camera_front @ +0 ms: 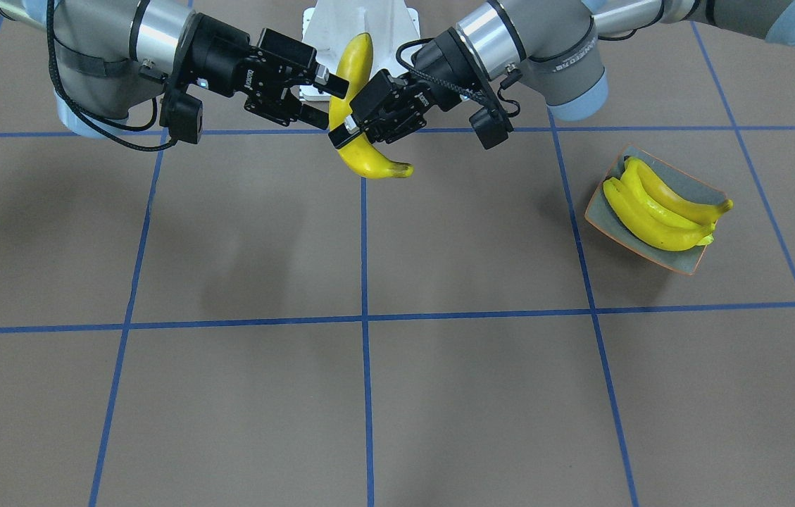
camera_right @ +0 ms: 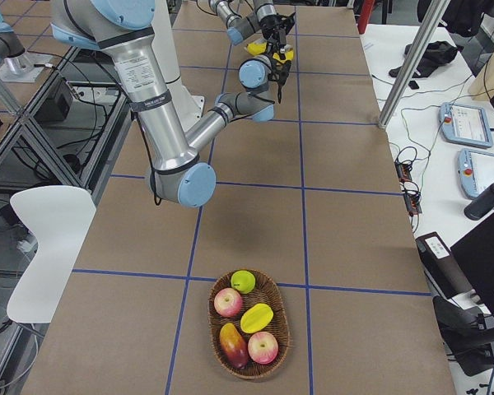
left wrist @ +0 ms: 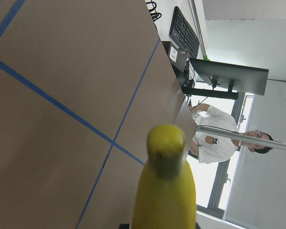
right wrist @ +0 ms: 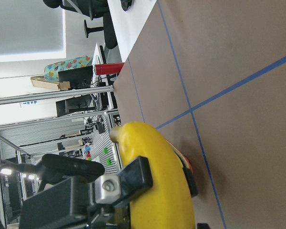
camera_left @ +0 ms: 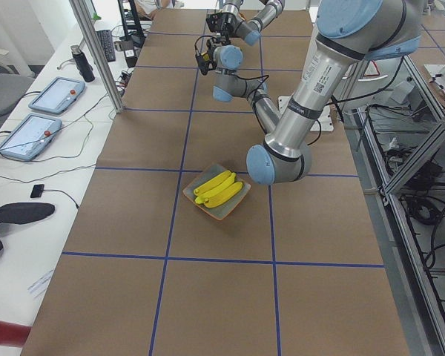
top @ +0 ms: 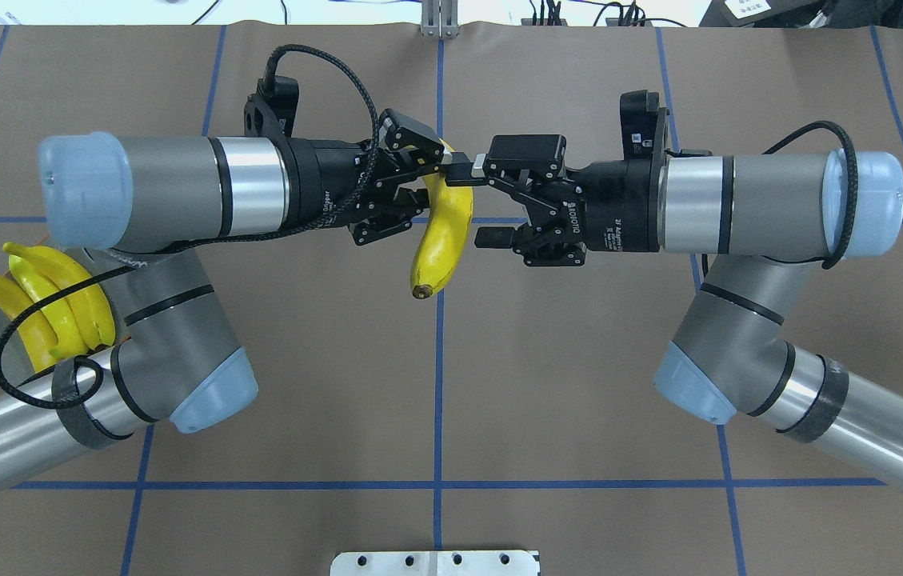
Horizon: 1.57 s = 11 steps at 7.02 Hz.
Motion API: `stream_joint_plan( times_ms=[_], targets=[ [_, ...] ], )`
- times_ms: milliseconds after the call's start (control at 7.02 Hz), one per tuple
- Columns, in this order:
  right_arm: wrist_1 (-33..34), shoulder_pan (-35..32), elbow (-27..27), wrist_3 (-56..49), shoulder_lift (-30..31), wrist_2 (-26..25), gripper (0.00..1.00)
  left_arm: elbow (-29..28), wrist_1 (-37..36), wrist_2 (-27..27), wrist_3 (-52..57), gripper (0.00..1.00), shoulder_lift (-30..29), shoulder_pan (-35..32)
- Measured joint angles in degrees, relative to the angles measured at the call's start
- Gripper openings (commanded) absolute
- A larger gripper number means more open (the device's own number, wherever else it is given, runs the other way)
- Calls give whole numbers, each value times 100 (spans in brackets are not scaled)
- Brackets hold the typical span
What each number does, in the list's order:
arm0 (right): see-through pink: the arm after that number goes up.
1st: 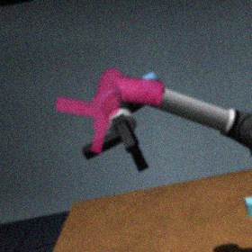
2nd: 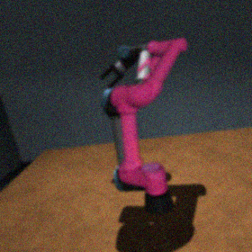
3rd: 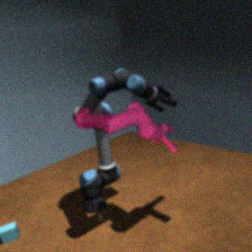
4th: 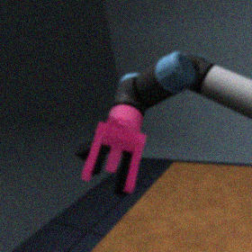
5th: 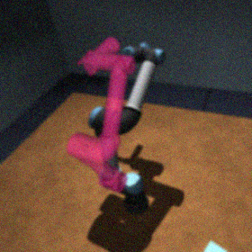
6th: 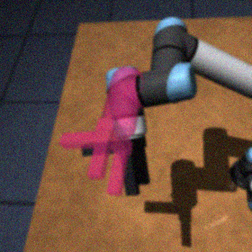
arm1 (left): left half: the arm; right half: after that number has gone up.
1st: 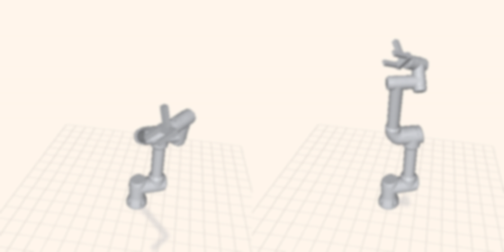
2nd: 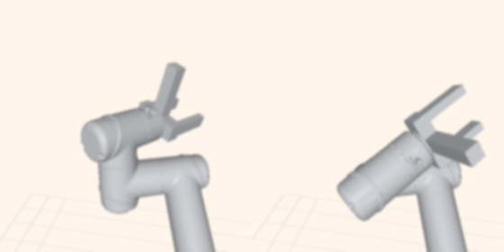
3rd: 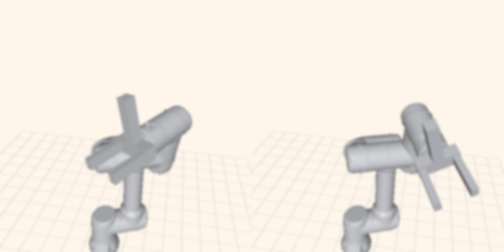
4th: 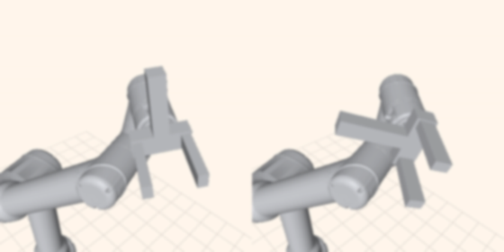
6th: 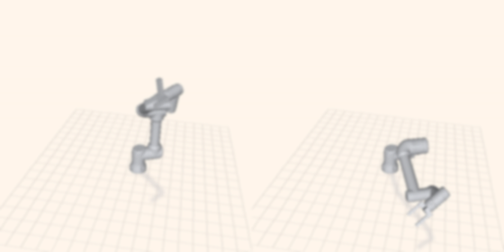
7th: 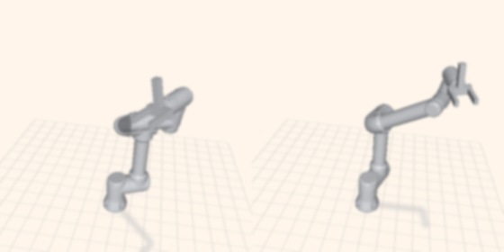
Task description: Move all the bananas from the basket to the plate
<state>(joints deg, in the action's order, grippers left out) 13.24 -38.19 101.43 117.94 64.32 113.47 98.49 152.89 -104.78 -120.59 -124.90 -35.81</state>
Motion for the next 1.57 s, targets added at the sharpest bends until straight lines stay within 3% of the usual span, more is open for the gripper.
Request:
stream_joint_plan(
  times_ms=[427, 712, 996, 1424, 1566],
  targets=[
    [-227, -142, 177, -225, 617, 98, 100, 252, -23, -65, 154, 0, 711, -118],
    [-210, -332, 119, -1127, 1193, 54, 100, 409, -214, -720, 665, 0, 1498, -604],
    [-202, -654, -84, -1893, 1726, -7, 100, 479, -909, -1654, 1392, 0, 2020, -1392],
    [-186, -1295, -647, -3401, 2310, 108, 100, 556, -1977, -1839, 2426, 0, 2543, -1644],
    [-103, -1679, -896, -4090, 2435, 372, 100, 613, -2493, -1784, 2916, 0, 2611, -1667]
  ],
)
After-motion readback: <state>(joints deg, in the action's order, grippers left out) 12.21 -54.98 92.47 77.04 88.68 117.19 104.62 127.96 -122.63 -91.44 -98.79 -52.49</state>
